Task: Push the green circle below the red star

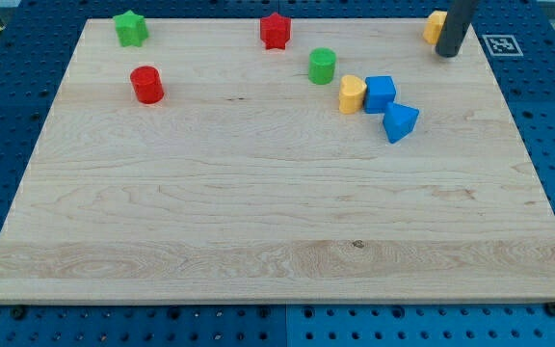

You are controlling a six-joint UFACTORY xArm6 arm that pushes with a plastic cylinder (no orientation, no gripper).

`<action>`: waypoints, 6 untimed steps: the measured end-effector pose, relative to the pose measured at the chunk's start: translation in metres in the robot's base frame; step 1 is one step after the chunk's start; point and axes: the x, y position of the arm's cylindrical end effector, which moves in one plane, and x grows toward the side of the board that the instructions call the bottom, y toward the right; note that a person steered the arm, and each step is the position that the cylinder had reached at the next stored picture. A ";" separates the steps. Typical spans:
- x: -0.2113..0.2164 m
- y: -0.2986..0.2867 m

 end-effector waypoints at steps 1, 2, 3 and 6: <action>0.003 -0.038; 0.003 -0.039; 0.003 -0.042; 0.003 -0.177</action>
